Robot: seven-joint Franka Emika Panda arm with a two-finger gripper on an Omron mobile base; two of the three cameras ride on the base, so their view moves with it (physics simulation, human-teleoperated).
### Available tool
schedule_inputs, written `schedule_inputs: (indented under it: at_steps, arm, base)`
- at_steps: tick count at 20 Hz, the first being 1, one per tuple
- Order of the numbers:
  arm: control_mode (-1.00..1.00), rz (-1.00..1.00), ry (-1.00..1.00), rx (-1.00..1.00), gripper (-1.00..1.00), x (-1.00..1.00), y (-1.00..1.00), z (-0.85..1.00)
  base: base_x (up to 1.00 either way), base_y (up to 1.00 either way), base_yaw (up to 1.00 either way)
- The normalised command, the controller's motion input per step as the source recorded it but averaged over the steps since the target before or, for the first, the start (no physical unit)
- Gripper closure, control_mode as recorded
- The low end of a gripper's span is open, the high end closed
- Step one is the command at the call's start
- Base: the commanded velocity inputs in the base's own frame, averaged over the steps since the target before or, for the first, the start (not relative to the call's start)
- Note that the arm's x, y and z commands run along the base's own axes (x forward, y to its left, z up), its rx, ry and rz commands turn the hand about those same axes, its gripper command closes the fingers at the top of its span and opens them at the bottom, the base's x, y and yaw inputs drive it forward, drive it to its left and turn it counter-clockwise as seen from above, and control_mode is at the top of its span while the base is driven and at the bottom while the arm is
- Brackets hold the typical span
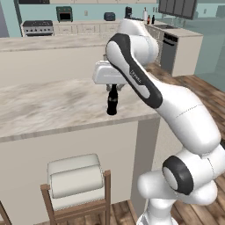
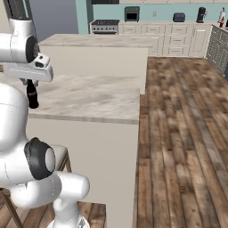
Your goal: Place the large bottle from the dining counter next to the other large bottle outside the sink, and place the small bottle from the dining counter next to the other small bottle inside the sink.
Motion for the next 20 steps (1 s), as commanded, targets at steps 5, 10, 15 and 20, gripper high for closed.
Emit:
schedule_inputs:
  at_steps: [5,10,15,20]
  arm:
    - [-1.0,0.0,-0.05,0.0,1.0,-0.52,-0.34,0.01]
    - [-1.0,0.0,-0.01,0.0,1.0,-0.33,-0.3,0.05]
    - [-1.0,0.03,0.0,0.0,1.0,-0.42,-0.35,0.07]
    - [-1.0,0.02,0.0,-0.02,1.0,-0.57,-0.29,0.19]
  base:
    - [0.0,0.0,0.0]
    - [0.0,0.0,0.0]
    - [0.0,0.0,0.0]
    - [0.0,0.0,0.0]
